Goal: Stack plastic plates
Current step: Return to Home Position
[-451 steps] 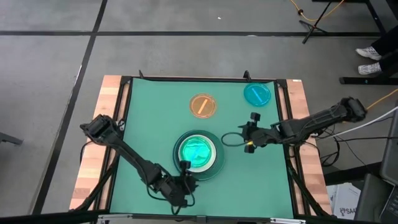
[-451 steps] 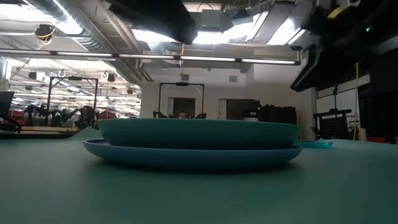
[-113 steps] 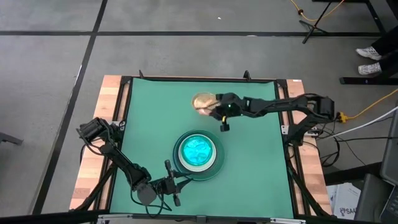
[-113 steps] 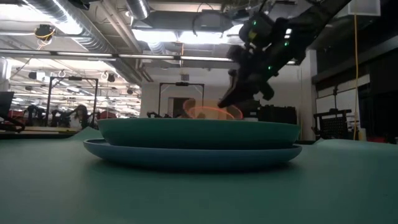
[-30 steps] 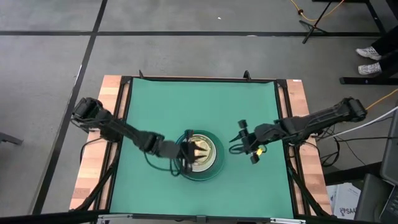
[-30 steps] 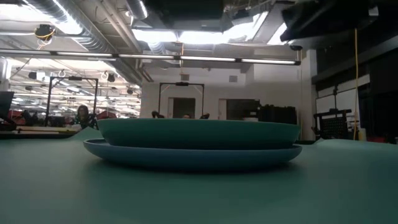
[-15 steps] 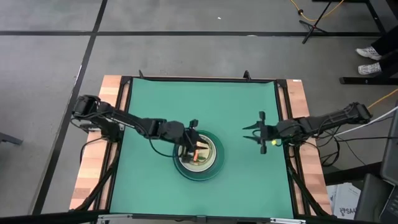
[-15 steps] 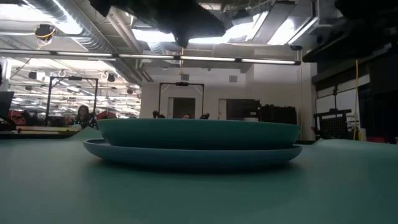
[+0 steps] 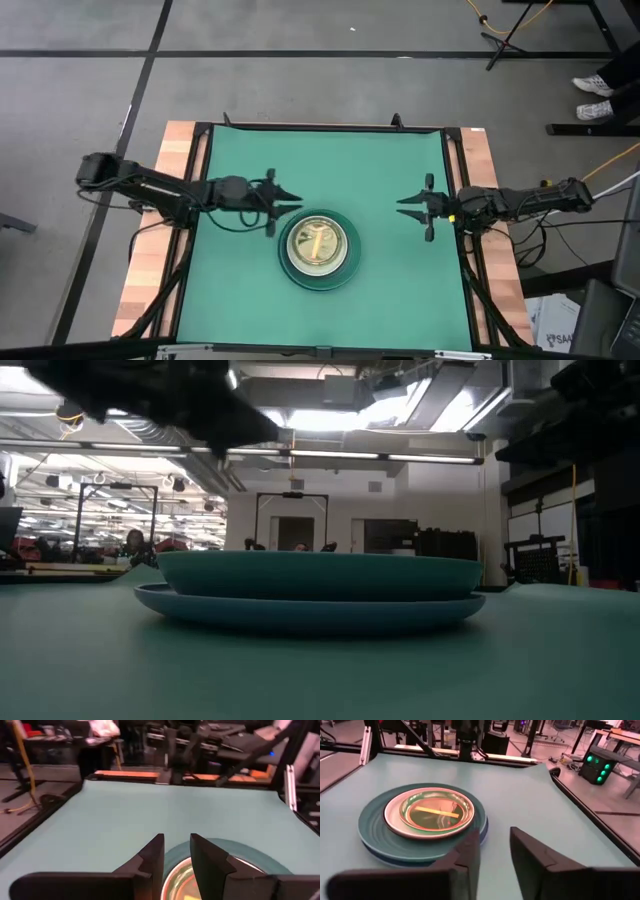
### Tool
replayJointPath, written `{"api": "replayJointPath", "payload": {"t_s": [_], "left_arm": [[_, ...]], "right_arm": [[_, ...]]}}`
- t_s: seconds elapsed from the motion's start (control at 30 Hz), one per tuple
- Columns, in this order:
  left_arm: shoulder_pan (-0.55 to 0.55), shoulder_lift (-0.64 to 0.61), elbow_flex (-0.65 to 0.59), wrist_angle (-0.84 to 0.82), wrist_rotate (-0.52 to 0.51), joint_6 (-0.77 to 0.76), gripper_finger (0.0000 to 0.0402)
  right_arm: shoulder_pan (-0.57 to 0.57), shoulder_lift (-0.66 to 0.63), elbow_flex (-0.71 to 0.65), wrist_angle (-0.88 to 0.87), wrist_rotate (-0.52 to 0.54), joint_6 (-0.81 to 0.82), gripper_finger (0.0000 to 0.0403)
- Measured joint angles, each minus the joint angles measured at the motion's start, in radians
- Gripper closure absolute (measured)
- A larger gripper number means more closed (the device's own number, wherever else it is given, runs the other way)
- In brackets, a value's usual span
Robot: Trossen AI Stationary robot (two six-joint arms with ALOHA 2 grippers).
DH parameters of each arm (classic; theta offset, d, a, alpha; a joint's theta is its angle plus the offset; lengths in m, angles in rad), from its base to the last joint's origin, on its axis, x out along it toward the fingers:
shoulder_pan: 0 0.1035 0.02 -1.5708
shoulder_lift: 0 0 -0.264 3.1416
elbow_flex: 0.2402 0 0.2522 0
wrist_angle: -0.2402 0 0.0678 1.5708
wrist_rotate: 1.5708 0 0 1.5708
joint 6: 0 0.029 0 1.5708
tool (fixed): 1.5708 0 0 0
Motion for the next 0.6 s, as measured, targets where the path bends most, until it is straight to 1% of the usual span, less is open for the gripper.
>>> {"api": "replayJointPath", "payload": {"t_s": [0.2,0.33,0.4,0.6], "left_arm": [[-0.004,-0.211,-0.17,0.005,-0.096,-0.08,0.0315],[-0.031,-0.335,-0.245,0.002,-0.15,-0.084,0.0315],[-0.045,-0.393,-0.276,0.001,-0.178,-0.084,0.0315],[-0.075,-0.548,-0.371,0.0,-0.222,-0.085,0.0315]], "right_arm": [[-0.005,-0.001,-0.004,0.019,-0.003,0.014,0.0363],[-0.004,-0.003,-0.004,0.027,-0.005,0.015,0.0393],[-0.004,-0.003,-0.004,0.027,-0.015,0.02,0.04],[-0.004,-0.004,-0.004,0.027,-0.02,0.034,0.0397]]}}
